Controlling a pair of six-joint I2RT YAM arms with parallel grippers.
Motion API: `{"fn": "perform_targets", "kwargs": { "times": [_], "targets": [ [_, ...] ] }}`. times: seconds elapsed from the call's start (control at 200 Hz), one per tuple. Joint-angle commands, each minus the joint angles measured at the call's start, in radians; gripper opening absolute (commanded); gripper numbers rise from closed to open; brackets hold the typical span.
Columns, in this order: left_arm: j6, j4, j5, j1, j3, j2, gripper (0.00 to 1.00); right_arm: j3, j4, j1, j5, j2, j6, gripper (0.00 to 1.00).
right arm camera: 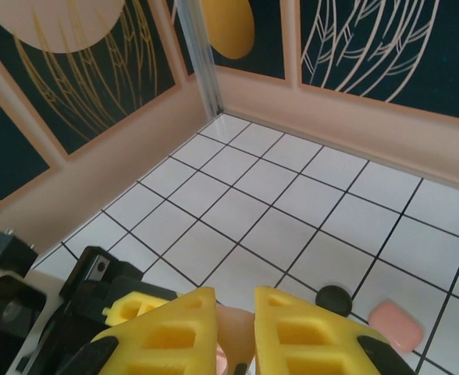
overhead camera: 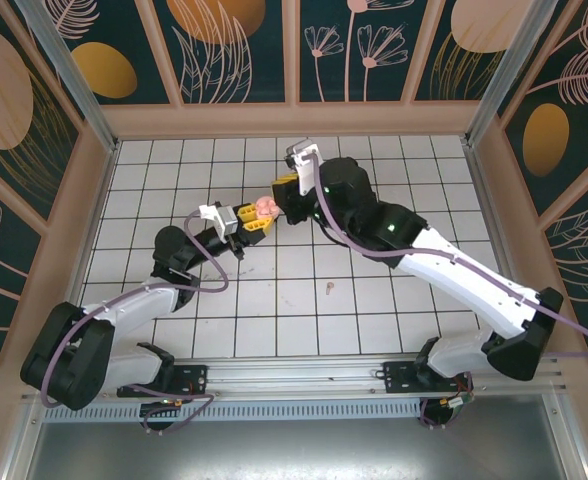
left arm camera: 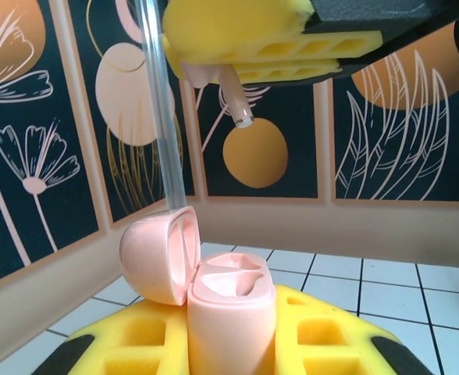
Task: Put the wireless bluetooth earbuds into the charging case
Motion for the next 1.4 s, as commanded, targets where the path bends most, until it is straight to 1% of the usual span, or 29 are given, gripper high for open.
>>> {"fn": "perform_targets", "kwargs": {
  "times": [0.0,0.145,0.43,1.396],
  "targets": [
    [-0.027,0.086,0.060,-0.004,0.031,0.010,0.00,-0.040,0.088,0.014,-0.047,-0.052,-0.054,0.15],
    [-0.056,0.105,0.082,-0.006,0.043,0.016,0.00,-0.075,0.115,0.030,-0.076,-0.075,-0.066,0.14],
    [-0.087,0.118,0.092,-0.006,0.060,0.022,0.00,-0.120,0.138,0.060,-0.066,-0.075,-0.057,0.14],
    [-0.110,0.126,0.125,-0.015,0.072,0.022,0.00,-0.131,0.153,0.063,-0.024,-0.013,-0.050,0.12]
  ]
}}
